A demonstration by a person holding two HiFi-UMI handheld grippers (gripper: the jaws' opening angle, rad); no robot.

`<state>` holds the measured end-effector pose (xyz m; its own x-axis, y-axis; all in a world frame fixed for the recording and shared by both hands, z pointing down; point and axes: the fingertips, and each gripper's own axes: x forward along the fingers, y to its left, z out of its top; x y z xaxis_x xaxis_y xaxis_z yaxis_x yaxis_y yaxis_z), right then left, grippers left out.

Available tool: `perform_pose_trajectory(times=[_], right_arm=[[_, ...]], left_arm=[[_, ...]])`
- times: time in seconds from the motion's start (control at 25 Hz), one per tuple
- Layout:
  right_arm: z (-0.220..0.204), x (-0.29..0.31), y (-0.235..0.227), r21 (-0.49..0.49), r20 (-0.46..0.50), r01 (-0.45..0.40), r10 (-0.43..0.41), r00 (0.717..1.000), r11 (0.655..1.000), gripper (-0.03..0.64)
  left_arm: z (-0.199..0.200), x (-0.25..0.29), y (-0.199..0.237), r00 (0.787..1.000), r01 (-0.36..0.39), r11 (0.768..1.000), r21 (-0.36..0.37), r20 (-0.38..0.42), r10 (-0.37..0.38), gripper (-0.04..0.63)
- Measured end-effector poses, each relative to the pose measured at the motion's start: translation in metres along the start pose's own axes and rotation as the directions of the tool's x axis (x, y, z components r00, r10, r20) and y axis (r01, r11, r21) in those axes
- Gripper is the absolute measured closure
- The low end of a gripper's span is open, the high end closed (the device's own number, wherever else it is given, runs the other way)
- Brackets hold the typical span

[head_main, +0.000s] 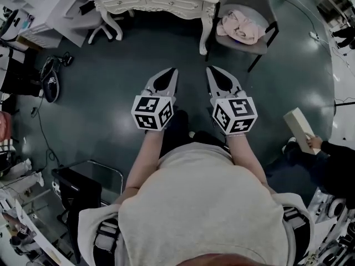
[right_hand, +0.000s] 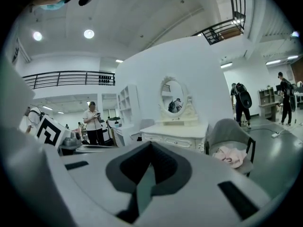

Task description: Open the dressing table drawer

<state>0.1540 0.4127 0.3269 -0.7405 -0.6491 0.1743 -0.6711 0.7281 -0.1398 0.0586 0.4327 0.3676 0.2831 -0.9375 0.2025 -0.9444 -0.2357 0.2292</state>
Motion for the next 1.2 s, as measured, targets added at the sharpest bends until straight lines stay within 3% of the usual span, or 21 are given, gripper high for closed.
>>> perform_pose_trajectory(times=[0.24,0.48,0.96,1.2], right_arm=[[0.002,0.035,-0.010,0.020,0.009,-0.039,0.039,0.999,0.999,0.617],[0.016,0.101,-0.041,0.032,0.024,-0.009,0.009,1.000,0.999,0.617],[0.080,0.304,-0.079,0.045,0.096,0.021,-0.025,0.995,0.999,0.617],[0.106,0.367,-0.108,0.196,0.164,0.044,-0.077,0.983,0.980,0.617]], left_arm=[[0.005,0.028,0.023,1.000,0.004,1.000,-0.003,0.000,-0.004,0.586],[0.022,0.088,0.068,0.999,0.038,0.999,0.004,-0.009,-0.038,0.586],[0.099,0.235,0.209,0.980,0.193,0.981,0.011,-0.049,-0.193,0.586],[0.126,0.280,0.254,0.969,0.245,0.969,0.022,-0.038,-0.244,0.586]])
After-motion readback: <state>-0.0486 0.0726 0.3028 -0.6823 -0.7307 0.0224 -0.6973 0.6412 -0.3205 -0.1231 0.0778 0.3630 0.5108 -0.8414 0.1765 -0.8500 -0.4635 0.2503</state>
